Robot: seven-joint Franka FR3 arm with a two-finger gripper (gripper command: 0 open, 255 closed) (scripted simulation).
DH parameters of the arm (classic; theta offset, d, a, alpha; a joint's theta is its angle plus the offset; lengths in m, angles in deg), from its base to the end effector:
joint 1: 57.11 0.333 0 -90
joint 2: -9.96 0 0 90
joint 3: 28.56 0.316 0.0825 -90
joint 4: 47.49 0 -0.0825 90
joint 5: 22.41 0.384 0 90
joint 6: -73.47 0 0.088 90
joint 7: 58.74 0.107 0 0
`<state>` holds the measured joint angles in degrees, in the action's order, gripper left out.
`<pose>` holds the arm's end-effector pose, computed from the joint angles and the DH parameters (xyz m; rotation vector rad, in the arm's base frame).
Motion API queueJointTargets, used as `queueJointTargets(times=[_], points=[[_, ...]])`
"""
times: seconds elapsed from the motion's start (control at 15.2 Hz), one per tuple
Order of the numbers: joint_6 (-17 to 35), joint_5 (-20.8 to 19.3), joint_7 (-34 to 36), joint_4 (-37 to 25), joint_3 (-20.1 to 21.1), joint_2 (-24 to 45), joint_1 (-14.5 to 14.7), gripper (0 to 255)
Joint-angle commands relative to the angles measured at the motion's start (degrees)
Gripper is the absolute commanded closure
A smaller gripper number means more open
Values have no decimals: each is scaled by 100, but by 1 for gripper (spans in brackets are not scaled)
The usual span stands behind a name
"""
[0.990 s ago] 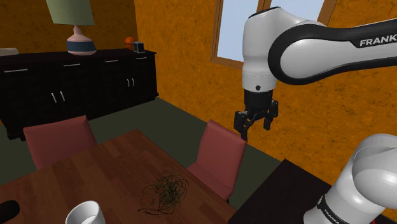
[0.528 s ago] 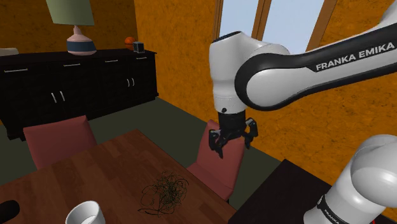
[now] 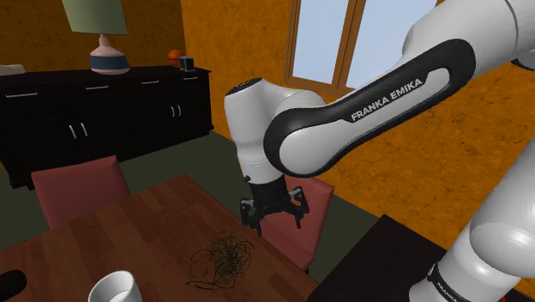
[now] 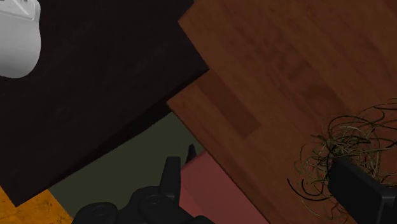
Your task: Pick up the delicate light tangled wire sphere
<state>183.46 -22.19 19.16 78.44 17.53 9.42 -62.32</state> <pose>0.3754 0.3256 0.3667 2.7483 -0.9243 -0.1976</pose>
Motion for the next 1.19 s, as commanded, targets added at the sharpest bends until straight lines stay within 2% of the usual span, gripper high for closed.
queueJointTargets(times=[0.0, 0.2, 0.46, 0.99, 1.12], points=[[78, -453, 735, -353, 82, 716, 63, 0], [58, -1048, 1647, -975, -73, 1703, 417, 0], [-72, -1570, 2536, -1919, -477, 2829, 1026, 0], [-571, -1989, 3564, -4238, -1251, 4802, 2113, 0], [-478, -2024, 3571, -4232, -1286, 4891, 2135, 0]])
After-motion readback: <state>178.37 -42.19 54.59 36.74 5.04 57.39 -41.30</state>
